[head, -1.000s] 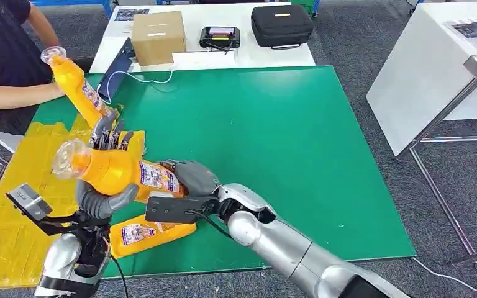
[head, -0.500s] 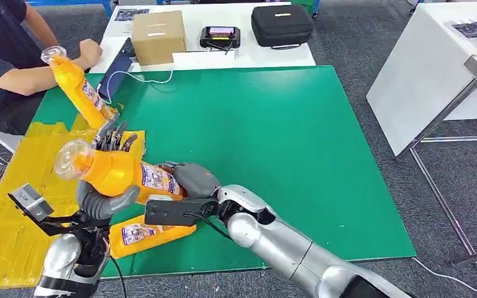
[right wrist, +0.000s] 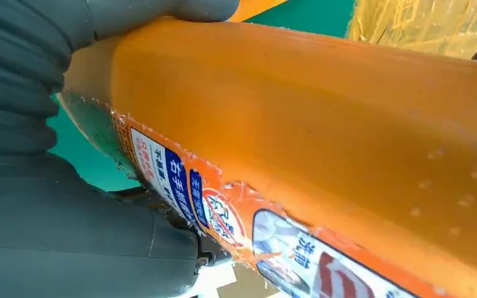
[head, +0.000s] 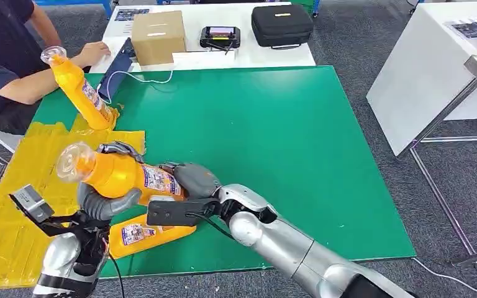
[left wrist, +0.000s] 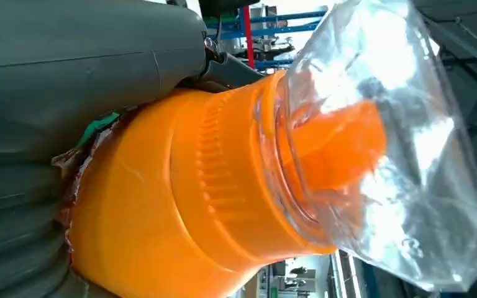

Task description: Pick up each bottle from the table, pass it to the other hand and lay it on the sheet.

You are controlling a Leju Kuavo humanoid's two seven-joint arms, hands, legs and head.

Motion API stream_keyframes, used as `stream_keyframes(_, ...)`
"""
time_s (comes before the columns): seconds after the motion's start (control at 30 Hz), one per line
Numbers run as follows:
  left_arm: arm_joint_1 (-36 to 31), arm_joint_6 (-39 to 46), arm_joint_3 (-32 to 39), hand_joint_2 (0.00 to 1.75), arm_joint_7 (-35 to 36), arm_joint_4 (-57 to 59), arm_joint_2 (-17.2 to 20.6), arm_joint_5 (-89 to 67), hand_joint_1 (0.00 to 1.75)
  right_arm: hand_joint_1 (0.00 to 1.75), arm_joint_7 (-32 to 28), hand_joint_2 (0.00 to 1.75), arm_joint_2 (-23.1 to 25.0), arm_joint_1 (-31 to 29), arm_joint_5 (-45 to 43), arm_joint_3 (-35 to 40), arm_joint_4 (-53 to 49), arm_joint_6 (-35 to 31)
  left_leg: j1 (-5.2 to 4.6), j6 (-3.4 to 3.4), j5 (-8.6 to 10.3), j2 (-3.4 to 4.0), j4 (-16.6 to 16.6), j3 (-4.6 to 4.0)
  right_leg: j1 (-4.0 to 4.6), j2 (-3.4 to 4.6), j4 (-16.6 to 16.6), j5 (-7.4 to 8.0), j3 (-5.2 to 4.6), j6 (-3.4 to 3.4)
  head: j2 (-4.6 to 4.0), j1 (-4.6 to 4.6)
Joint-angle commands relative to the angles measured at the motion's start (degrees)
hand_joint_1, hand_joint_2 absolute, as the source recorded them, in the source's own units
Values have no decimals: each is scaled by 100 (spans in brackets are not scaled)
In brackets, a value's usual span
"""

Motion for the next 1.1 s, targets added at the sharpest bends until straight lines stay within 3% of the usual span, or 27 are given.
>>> stream_keyframes(0.03,-298,199,-12,175,11,144,203,-520,175,0,-106,175,-211,56,151,-112,-115,-309,12,-7,-5,-32,2,18,5,21,-3,-8,26,-11,0,0)
stream_keyframes(0.13,-356,563,73,175,-50,-3,329,-1141,175,0,-42,175,-347,180,305,-249,-359,-442,16,-10,-10,-40,5,25,7,28,-1,-14,35,-16,0,0)
stream_keyframes(0.2,-551,1449,135,175,-59,-155,483,-2695,175,0,-27,175,-534,410,497,-461,-755,-521,17,-9,-10,-35,10,16,10,25,1,-12,26,-14,0,2)
stream_keyframes(0.37,-876,2240,108,175,135,-184,473,-4282,175,0,-70,175,-566,515,649,-562,-980,-360,17,-9,-4,-46,11,5,11,5,4,-12,16,-12,0,0)
stream_keyframes(0.53,-968,3383,-272,175,867,298,675,-7036,175,0,-52,175,-492,463,771,-429,-882,-254,8,-5,-2,-25,2,8,4,14,-1,-5,13,-8,0,2)
stream_keyframes(0.67,-1057,3630,-364,175,1120,958,880,-7749,175,0,-54,175,-476,378,772,-341,-826,-250,5,-8,0,-26,-6,20,0,16,-4,-5,22,-10,0,0)
stream_keyframes(0.8,-1353,3348,-537,175,1587,1806,1222,-8741,175,0,-26,175,-460,306,776,-244,-858,-157,7,-8,-1,-24,-2,17,2,21,0,-5,18,-12,0,0)
stream_keyframes(1.1,-1474,3476,-562,175,1552,2209,1224,-8737,175,0,-11,175,-447,276,772,-207,-860,-133,8,-8,0,-23,0,12,2,19,2,-6,15,-8,0,2)
